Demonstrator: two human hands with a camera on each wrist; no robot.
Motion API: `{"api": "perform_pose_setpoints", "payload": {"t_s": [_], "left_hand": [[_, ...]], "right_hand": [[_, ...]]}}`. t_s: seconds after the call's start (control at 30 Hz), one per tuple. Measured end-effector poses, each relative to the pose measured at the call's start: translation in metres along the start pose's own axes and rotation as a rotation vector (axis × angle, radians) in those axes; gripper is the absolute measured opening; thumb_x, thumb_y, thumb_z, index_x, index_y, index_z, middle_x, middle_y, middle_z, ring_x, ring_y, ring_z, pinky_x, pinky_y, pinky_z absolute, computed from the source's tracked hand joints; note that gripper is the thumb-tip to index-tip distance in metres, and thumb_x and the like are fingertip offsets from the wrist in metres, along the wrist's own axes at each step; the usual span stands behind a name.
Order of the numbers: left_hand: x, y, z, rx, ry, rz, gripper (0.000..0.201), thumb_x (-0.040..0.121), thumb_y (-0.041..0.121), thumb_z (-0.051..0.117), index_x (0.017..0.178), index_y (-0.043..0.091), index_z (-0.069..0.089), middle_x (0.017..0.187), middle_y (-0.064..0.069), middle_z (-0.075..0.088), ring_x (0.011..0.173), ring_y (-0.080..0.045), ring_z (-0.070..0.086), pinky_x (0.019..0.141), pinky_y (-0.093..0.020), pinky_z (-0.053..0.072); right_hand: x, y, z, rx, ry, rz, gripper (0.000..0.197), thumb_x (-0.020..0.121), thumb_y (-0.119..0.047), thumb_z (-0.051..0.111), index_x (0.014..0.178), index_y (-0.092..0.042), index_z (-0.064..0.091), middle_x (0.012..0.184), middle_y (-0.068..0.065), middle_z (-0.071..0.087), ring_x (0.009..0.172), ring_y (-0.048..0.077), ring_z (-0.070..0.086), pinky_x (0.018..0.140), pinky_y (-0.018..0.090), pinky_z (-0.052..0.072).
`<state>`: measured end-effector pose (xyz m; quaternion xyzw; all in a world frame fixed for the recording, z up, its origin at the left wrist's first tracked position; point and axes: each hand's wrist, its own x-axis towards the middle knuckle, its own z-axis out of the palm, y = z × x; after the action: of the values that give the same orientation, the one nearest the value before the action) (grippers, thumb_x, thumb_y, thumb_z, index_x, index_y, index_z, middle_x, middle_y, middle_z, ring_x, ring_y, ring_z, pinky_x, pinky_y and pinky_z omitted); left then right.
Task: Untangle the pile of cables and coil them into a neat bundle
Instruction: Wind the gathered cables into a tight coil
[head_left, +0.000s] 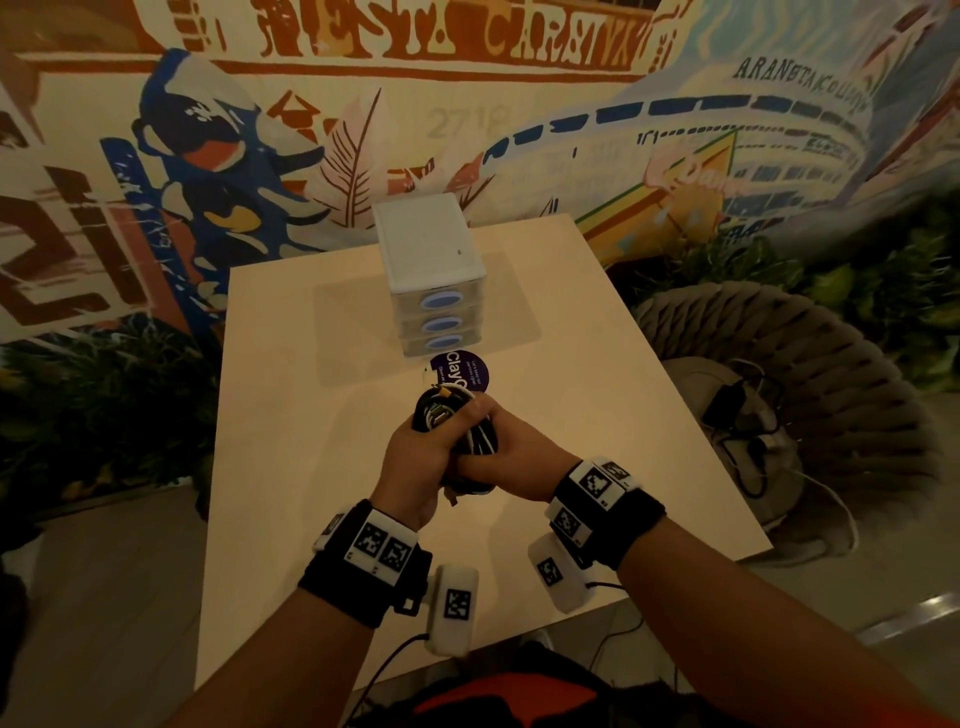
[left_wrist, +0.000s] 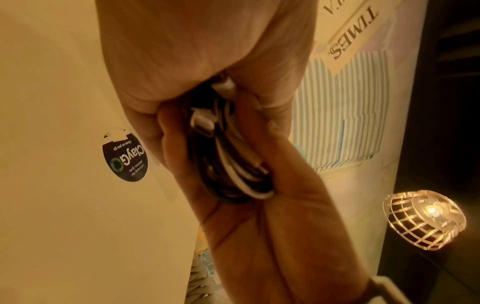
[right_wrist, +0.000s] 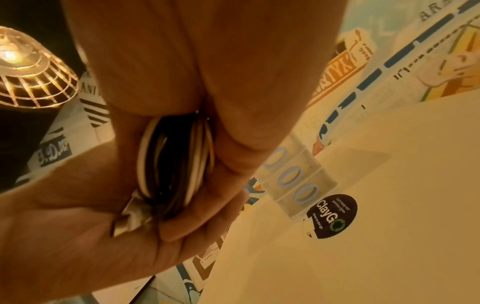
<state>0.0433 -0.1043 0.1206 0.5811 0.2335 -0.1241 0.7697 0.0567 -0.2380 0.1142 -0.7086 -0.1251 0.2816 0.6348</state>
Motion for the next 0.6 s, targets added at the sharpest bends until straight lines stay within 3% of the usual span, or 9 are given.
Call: {"api": "perform_pose_setpoints", "payload": {"t_s": [0.1,0.17,0.23,0.33,0.4,0.5,0.6], "left_hand": [[-0.001,0.004,-0.006,-0.005,-0.042,-0.019,0.035,0.084,0.029,0.081,0.113,0.012,0.072,0.103,-0.013,0.077,0.096,-0.032,0.075,0.071,-0.042,0.061],[-0.002,0.008,-0.009,0.008,-0.066,-0.032,0.034,0.085,0.031,0.079,0.114,0.015,0.072,0.103,-0.013,0.077,0.094,-0.034,0.075,0.063,-0.044,0.059],[-0.002,0.011,-0.011,0.017,-0.1,-0.045,0.04,0.082,0.032,0.08,0.117,0.016,0.071,0.107,-0.015,0.076,0.097,-0.037,0.073,0.062,-0.05,0.059],[-0.003,0.013,-0.016,0.039,-0.159,-0.061,0.059,0.073,0.046,0.08,0.122,0.017,0.069,0.112,-0.015,0.075,0.105,-0.035,0.072,0.086,-0.061,0.058],[-0.005,0.016,-0.018,0.073,-0.204,-0.085,0.061,0.075,0.056,0.074,0.123,0.02,0.069,0.113,-0.01,0.076,0.106,-0.03,0.072,0.095,-0.054,0.056],[-0.007,0.018,-0.019,0.091,-0.258,-0.105,0.05,0.09,0.06,0.059,0.12,0.023,0.071,0.113,-0.005,0.076,0.106,-0.023,0.073,0.095,-0.044,0.056],[-0.007,0.017,-0.02,0.089,-0.237,-0.1,0.045,0.094,0.06,0.057,0.116,0.023,0.073,0.113,-0.007,0.076,0.105,-0.024,0.073,0.09,-0.042,0.056]], "right_hand": [[0.002,-0.003,0.004,0.022,-0.019,0.006,0.09,0.074,0.005,0.085,0.143,-0.024,0.035,0.122,0.01,0.066,0.106,0.027,0.071,0.086,0.048,0.061],[0.005,-0.002,0.01,-0.009,0.045,0.004,0.088,0.072,0.005,0.085,0.14,-0.027,0.038,0.114,0.013,0.069,0.095,0.035,0.073,0.077,0.055,0.062],[0.009,0.003,0.014,-0.042,0.116,0.003,0.085,0.072,0.003,0.082,0.14,-0.029,0.04,0.106,0.014,0.072,0.083,0.038,0.074,0.069,0.057,0.061],[0.012,0.012,0.018,0.03,0.159,-0.004,0.078,0.074,0.002,0.079,0.139,-0.026,0.044,0.104,0.017,0.072,0.079,0.04,0.073,0.069,0.059,0.061],[0.011,0.012,0.017,0.105,0.152,-0.008,0.077,0.076,0.0,0.079,0.142,-0.024,0.045,0.107,0.015,0.071,0.082,0.036,0.073,0.072,0.057,0.061],[0.008,0.011,0.016,0.201,0.127,-0.024,0.064,0.088,0.006,0.07,0.143,-0.013,0.044,0.106,0.014,0.069,0.079,0.024,0.072,0.068,0.04,0.059],[0.009,0.012,0.019,0.199,0.156,-0.014,0.06,0.093,0.001,0.065,0.146,-0.015,0.043,0.111,0.014,0.069,0.081,0.024,0.073,0.067,0.039,0.059]]}}
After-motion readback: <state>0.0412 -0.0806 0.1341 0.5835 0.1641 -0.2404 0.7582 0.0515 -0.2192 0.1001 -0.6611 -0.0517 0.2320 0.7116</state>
